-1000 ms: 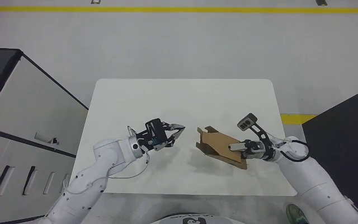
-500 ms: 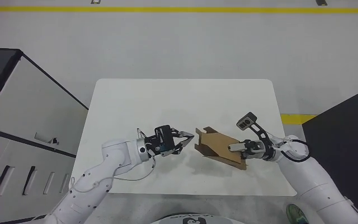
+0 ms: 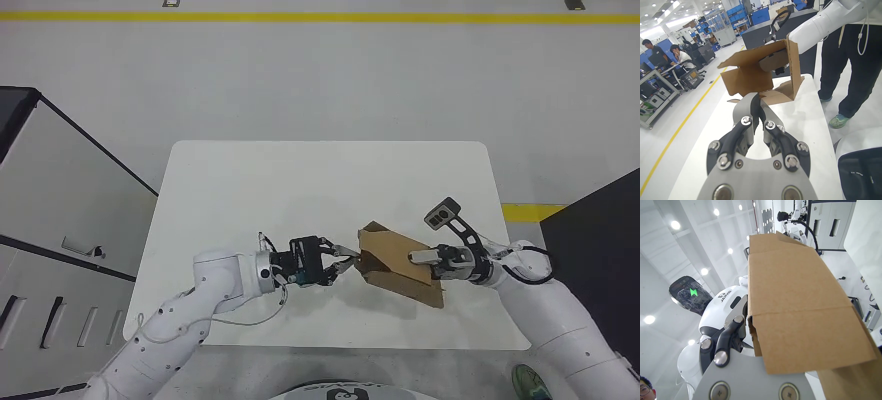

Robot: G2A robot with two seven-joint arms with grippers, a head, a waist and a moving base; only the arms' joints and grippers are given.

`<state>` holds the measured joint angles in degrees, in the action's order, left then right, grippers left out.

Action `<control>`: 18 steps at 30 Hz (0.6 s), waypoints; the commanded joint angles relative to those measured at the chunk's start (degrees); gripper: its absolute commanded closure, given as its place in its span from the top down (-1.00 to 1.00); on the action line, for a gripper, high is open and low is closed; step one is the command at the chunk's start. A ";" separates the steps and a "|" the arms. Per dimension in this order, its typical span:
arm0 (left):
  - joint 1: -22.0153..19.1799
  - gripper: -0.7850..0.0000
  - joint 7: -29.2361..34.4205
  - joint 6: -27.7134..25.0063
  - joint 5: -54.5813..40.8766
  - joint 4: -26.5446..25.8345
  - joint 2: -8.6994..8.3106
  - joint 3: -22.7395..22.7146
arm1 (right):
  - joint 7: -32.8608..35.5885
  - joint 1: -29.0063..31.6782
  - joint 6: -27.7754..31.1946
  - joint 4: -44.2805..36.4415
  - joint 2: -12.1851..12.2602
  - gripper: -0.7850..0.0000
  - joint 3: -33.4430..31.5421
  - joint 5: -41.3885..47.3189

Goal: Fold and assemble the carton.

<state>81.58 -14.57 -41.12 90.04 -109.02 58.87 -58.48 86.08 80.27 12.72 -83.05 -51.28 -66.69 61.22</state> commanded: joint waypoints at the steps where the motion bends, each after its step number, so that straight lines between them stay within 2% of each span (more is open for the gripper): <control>1: -0.17 -1.00 -0.25 -0.08 0.30 0.01 0.01 0.21 | -0.37 -0.13 -0.31 0.13 -0.14 -1.00 0.03 -0.10; 12: -0.88 -1.00 -1.21 -0.55 1.27 0.00 0.01 0.94 | -1.42 -0.76 -1.46 0.10 -0.97 -1.00 0.36 -0.92; 18: -0.93 -1.00 -0.85 1.37 -0.46 1.68 0.03 -0.18 | 0.40 -0.84 -1.06 -0.06 -1.24 -1.00 0.08 -1.51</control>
<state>80.57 -15.56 -40.20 90.04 -107.71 58.92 -58.30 86.05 79.38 11.53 -83.09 -52.51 -66.48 59.83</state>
